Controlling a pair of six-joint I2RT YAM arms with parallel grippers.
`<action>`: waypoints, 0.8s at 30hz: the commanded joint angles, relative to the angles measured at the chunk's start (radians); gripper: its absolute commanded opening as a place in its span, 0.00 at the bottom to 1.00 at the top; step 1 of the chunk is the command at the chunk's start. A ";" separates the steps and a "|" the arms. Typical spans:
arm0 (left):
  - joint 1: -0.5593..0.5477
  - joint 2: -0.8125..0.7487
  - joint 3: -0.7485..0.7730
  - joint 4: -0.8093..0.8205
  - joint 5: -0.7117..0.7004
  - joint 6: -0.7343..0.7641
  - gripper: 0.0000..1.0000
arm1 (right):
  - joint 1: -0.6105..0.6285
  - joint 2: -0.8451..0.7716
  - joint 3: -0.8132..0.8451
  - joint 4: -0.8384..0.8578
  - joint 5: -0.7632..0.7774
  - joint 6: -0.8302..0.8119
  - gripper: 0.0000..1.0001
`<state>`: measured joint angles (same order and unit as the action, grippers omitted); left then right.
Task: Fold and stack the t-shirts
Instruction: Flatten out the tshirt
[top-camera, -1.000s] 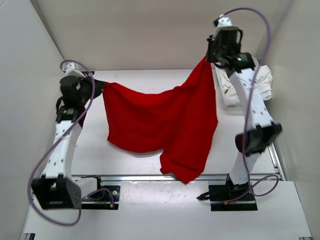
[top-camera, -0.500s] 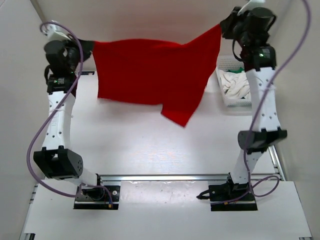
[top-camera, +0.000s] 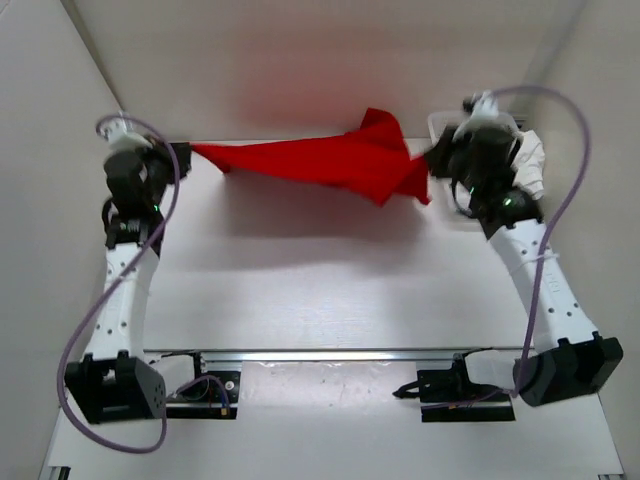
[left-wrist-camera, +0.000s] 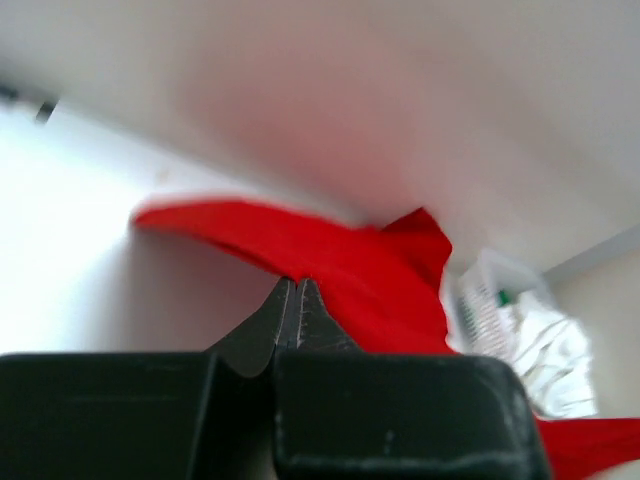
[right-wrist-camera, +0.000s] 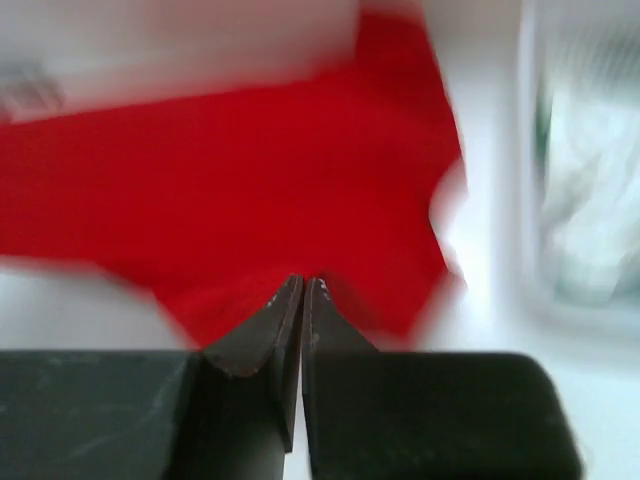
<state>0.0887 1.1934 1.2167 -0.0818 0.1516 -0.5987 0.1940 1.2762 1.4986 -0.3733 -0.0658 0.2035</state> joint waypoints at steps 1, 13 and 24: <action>-0.001 -0.180 -0.294 0.042 -0.049 0.027 0.00 | -0.004 -0.170 -0.420 0.020 0.004 0.089 0.00; -0.115 -0.581 -1.038 -0.025 -0.150 -0.029 0.00 | 0.059 -0.550 -1.004 -0.170 -0.226 0.312 0.00; -0.101 -0.539 -0.927 -0.052 -0.138 -0.033 0.00 | -0.085 -0.548 -0.905 -0.178 -0.232 0.263 0.00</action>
<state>-0.0273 0.6281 0.2035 -0.1795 -0.0010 -0.6132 0.1925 0.6956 0.4984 -0.6048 -0.2634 0.5121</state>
